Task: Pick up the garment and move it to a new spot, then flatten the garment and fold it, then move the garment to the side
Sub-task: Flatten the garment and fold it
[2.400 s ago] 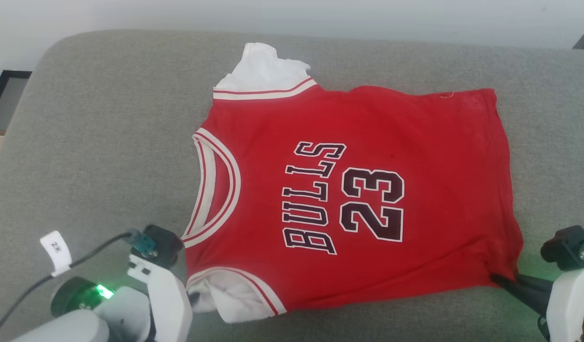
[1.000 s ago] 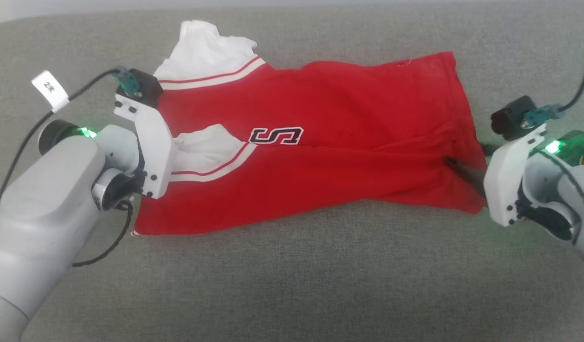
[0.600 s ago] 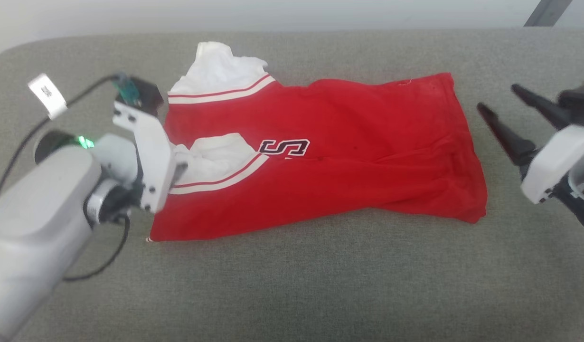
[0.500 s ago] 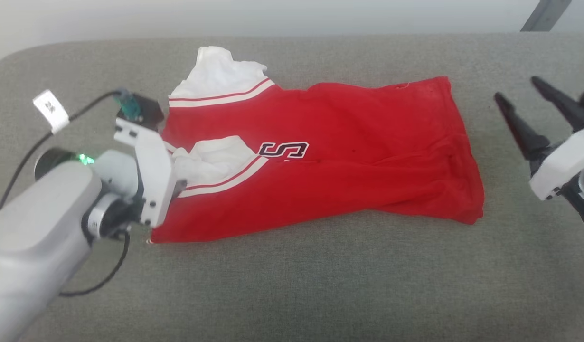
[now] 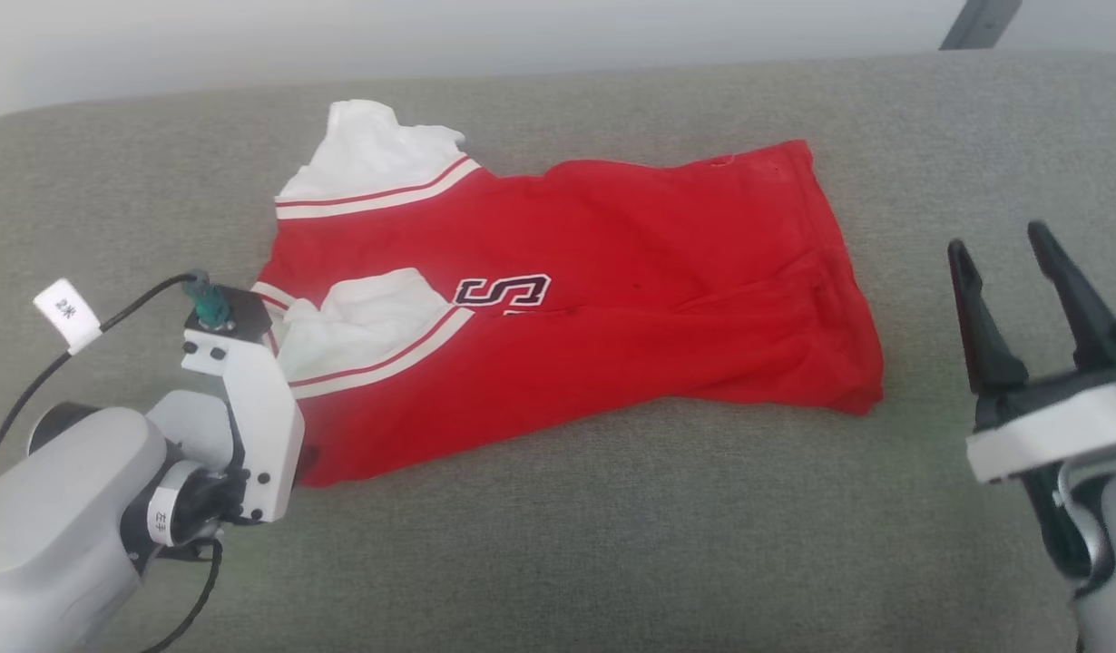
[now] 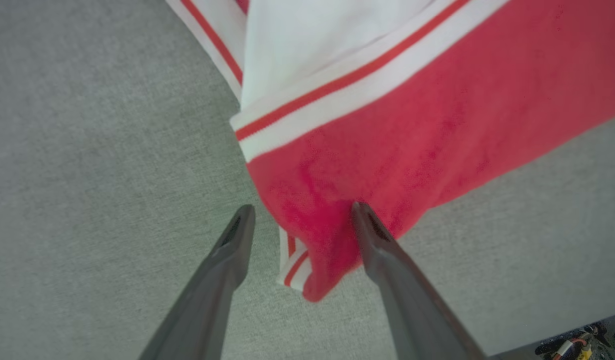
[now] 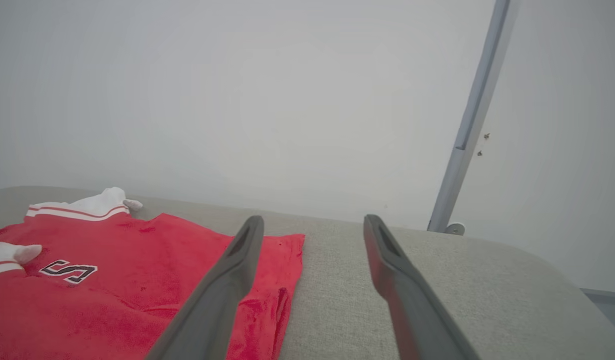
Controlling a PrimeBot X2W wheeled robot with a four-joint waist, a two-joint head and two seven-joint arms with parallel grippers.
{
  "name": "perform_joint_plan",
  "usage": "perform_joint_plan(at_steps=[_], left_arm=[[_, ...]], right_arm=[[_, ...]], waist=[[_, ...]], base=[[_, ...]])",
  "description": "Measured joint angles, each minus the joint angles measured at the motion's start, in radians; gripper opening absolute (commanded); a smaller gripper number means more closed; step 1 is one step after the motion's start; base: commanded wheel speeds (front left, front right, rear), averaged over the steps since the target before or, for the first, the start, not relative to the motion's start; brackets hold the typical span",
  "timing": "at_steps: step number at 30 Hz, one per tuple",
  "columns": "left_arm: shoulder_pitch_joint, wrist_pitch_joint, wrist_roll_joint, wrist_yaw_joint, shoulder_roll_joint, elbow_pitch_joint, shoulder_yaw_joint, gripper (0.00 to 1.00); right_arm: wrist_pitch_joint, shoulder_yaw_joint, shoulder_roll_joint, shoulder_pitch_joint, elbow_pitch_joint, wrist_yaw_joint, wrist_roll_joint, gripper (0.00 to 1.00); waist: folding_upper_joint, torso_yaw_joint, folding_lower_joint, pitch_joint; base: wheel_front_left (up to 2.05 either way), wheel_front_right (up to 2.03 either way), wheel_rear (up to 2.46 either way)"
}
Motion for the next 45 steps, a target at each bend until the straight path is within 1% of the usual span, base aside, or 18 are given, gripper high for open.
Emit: perform_joint_plan(at_steps=[4,5,6,7,8,12,17,24,29,35,36,37,38,41,45], left_arm=[[0.019,-0.009,-0.017,0.003,-0.017,0.054,0.005,1.0],[0.024,-0.014,-0.035,0.003,-0.025,0.07,0.009,0.89],[0.025,-0.014,-0.037,0.002,-0.033,0.084,0.009,0.7],[0.025,-0.015,-0.039,-0.002,-0.04,0.099,0.01,0.28],[0.024,-0.015,-0.044,-0.008,-0.047,0.111,0.012,0.0],[0.019,-0.035,-0.056,-0.047,-0.072,0.16,0.018,0.0],[0.002,-0.059,-0.052,-0.082,-0.102,0.201,0.016,0.0],[-0.024,-0.077,-0.041,-0.112,-0.144,0.234,0.009,0.0],[-0.044,-0.092,-0.034,-0.134,-0.173,0.25,0.003,0.0],[-0.064,-0.105,-0.026,-0.151,-0.2,0.27,-0.003,0.0],[-0.065,-0.111,-0.026,-0.153,-0.205,0.273,-0.004,0.0],[-0.066,-0.113,-0.026,-0.155,-0.208,0.278,-0.004,0.0],[-0.067,-0.116,-0.025,-0.157,-0.211,0.281,-0.006,0.0],[-0.069,-0.127,-0.023,-0.167,-0.223,0.292,-0.007,0.0],[-0.072,-0.141,-0.02,-0.178,-0.231,0.305,-0.011,0.0]], right_arm=[[0.033,-0.053,0.059,0.079,-0.088,0.0,-0.053,1.0],[0.044,-0.058,0.067,0.093,-0.108,0.0,-0.063,1.0],[0.051,-0.066,0.075,0.104,-0.127,0.0,-0.069,1.0],[0.063,-0.069,0.084,0.112,-0.143,0.0,-0.07,1.0],[0.078,-0.069,0.088,0.121,-0.157,0.0,-0.073,1.0],[0.15,-0.073,0.095,0.146,-0.191,0.0,-0.062,1.0],[0.295,-0.043,0.079,0.148,-0.187,0.0,0.002,1.0],[0.553,0.03,0.005,0.108,-0.119,-0.001,0.105,1.0],[0.685,0.067,-0.045,0.059,-0.076,-0.001,0.142,1.0],[0.835,0.081,-0.06,0.005,-0.01,-0.001,0.167,1.0],[0.866,0.082,-0.062,-0.003,0.0,-0.001,0.17,0.58],[0.893,0.085,-0.063,-0.01,0.005,-0.001,0.172,0.34],[0.913,0.094,-0.069,-0.018,0.006,-0.001,0.169,0.0],[0.94,0.099,-0.076,-0.029,0.007,0.001,0.165,0.0],[0.949,0.092,-0.078,-0.037,0.013,0.001,0.161,0.0]], waist=[[0.0,-0.016,-0.0001,0.01],[0.0,-0.019,0.0,0.013],[0.0,-0.022,0.0,0.016],[0.0,-0.024,0.0,0.019],[0.0,-0.026,0.0,0.022],[0.0,-0.029,0.0,0.031],[0.0,-0.017,0.0,0.037],[0.0001,0.018,0.0,0.047],[0.0,0.049,0.0,0.06],[0.0,0.081,0.0,0.074],[0.0,0.086,0.0,0.074],[0.0,0.09,0.0,0.075],[0.0001,0.093,0.0,0.075],[0.0,0.103,0.0,0.075],[0.0,0.11,0.0,0.071]], base=[[0.0,0.0,0.0],[0.0,0.0,0.0],[0.0,0.0,0.0],[0.0,0.0,0.0],[0.0,0.0,0.0],[0.0,0.0,0.0],[0.0,0.0,0.0],[0.0,0.0,0.0],[0.0,0.0,0.0],[0.0,0.0,0.0],[0.0,0.0,0.0],[0.0,0.0,0.0],[0.0,0.0,0.0],[0.0,0.0,0.0],[0.0,0.0,0.0]])
